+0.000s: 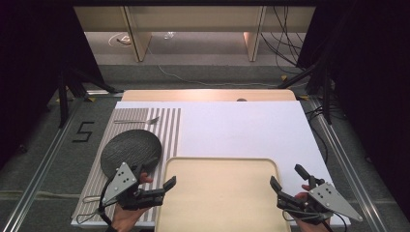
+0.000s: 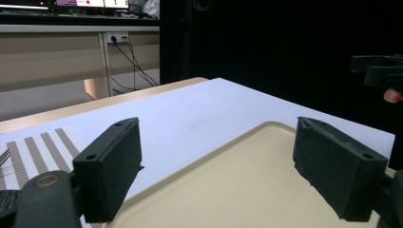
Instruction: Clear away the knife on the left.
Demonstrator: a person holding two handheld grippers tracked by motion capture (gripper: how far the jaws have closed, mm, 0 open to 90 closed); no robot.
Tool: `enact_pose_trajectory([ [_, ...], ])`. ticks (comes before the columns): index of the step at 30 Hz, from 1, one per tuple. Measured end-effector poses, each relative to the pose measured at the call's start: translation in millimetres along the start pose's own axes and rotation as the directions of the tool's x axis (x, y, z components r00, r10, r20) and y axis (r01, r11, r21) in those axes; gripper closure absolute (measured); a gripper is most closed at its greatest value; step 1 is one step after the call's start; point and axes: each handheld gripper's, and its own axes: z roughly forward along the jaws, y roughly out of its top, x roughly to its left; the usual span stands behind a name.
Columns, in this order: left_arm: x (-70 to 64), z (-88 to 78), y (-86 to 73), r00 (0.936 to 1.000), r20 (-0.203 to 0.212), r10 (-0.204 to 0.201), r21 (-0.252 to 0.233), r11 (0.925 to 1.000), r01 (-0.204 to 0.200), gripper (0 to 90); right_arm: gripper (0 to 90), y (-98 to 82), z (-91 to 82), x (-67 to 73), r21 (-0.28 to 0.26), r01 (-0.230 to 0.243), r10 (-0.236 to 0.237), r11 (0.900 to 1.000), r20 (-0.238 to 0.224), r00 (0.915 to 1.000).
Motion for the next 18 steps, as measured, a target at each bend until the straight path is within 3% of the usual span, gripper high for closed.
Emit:
enact_pose_trajectory([
  [10,0.6,-0.7,0.6,1.0,-0.002,-0.005,0.007,1.0,0.005,16.2,18.1,-0.1,0.2,0.4,0.0,0.003,-0.003,1.0,-0.003,1.0],
  [16,1.5,-0.9,5.2,0.9998,0.022,0.004,0.034,0.9994,-0.005,16.2,18.5,-0.3,-0.1,0.5,0.001,0.008,-0.008,1.0,-0.005,1.0],
  [18,1.7,-0.8,7.2,0.9996,0.018,0.023,0.058,0.998,-0.024,16.1,18.6,-0.4,0.1,0.5,0.004,0.007,-0.007,1.0,-0.004,1.0],
])
